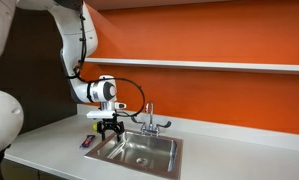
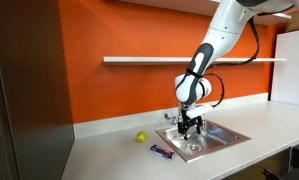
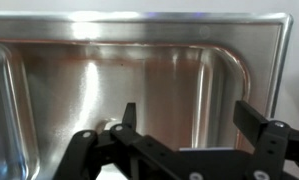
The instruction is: Move the candy bar to the counter on the left
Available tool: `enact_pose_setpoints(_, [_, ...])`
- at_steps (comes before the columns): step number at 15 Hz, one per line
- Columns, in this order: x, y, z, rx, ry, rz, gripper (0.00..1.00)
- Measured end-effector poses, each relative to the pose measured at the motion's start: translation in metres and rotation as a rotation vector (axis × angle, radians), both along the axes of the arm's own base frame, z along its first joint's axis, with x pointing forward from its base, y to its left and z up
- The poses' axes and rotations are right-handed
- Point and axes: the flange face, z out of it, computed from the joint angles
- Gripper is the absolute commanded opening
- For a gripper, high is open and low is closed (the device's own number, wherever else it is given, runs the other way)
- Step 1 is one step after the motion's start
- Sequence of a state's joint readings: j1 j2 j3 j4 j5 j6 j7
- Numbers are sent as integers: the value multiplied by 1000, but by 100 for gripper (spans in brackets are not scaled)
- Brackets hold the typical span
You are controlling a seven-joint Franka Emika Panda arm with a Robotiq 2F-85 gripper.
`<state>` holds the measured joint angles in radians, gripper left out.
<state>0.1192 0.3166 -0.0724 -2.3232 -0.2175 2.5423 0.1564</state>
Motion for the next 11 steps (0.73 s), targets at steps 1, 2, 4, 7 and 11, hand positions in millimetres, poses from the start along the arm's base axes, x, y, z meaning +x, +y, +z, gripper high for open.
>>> enact_pose_setpoints(1, [-5,-6,-2,-2,7,-18,100])
enact_pose_setpoints(2, [-10,-11,-4,-5,14,-38,100])
enact_pose_setpoints(4, [-16,-17,-6,-7,24,-59,100])
enact_pose_setpoints(7, [-18,-18,-5,-7,23,-64,100])
enact_pose_setpoints(11, [-18,-18,-4,-7,22,-66,100])
